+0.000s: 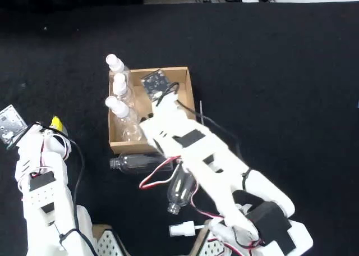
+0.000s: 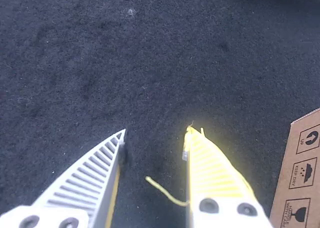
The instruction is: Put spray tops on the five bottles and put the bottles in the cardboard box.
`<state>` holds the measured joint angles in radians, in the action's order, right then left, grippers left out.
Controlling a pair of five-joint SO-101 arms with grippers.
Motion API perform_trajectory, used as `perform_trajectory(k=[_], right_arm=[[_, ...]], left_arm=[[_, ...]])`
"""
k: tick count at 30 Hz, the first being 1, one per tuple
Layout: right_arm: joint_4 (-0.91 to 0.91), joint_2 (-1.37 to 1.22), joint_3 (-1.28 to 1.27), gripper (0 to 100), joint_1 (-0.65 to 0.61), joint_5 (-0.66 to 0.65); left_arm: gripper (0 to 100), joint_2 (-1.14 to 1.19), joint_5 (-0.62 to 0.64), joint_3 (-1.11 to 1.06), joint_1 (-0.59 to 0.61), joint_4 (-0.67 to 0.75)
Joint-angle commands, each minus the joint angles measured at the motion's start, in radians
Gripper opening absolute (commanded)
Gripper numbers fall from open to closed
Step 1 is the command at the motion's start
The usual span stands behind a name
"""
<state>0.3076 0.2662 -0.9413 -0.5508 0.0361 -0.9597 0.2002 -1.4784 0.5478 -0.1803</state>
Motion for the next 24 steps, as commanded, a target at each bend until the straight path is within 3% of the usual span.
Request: perform_trajectory(k=[1, 24], right_arm=[[-0.026, 0.001, 0.051, 1.1, 0.063, -0.006], [-0.106, -0.073, 0.035, 1.1, 0.009, -0.005]], left_arm=[[16, -0.026, 0.002, 0.016, 0.015, 0.021], [16, -0.026, 0.002, 0.015, 0.016, 0.021]])
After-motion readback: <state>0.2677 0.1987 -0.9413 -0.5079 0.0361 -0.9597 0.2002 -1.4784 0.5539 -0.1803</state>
